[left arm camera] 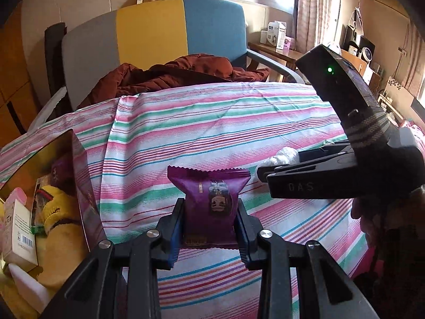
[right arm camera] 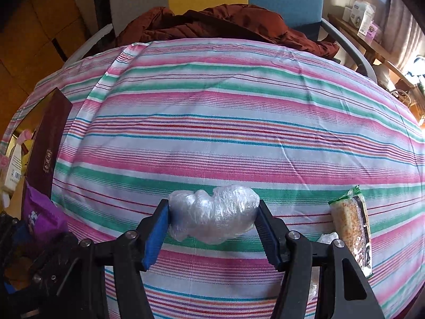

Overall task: Organize objects
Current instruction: 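Lift the purple packet and white bundle off the cloth with both tools, then carry the purple packet and white bundle over the gold tray and release both, then move both tools back to the cracker pack and second wrapped bundle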

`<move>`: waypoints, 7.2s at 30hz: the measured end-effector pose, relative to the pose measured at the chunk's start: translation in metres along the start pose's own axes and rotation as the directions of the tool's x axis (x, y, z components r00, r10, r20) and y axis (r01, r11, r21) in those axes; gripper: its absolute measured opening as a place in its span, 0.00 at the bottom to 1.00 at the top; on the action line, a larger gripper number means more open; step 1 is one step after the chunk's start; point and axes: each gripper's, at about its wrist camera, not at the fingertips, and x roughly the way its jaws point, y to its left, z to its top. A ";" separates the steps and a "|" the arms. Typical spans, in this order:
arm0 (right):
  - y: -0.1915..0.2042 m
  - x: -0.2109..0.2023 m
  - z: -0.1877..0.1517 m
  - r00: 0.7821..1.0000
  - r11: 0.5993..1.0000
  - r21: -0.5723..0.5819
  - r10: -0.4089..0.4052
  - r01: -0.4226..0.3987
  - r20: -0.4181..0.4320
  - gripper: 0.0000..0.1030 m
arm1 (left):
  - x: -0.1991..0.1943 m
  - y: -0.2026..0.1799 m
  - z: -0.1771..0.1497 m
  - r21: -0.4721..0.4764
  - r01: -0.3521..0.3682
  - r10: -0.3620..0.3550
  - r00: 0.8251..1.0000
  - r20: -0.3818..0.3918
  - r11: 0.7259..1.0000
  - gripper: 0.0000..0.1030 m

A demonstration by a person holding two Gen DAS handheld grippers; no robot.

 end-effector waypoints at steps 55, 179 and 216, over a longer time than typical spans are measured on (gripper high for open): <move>0.000 -0.001 0.004 1.000 0.999 -0.032 0.013 -0.012 0.023 0.63 | 0.024 -0.024 -0.027 0.103 0.029 -0.023 0.998 -0.066 0.994 0.33; 0.105 -0.090 -0.030 0.963 0.994 -0.034 0.105 -0.100 0.250 1.00 | -0.136 0.155 -0.044 -0.201 -0.193 0.219 0.969 0.115 0.960 0.41; -0.168 -0.081 -0.056 0.966 0.722 0.681 -0.070 -0.123 0.249 1.00 | -0.048 -0.007 -0.001 0.138 0.039 -0.034 0.999 -0.034 0.990 0.41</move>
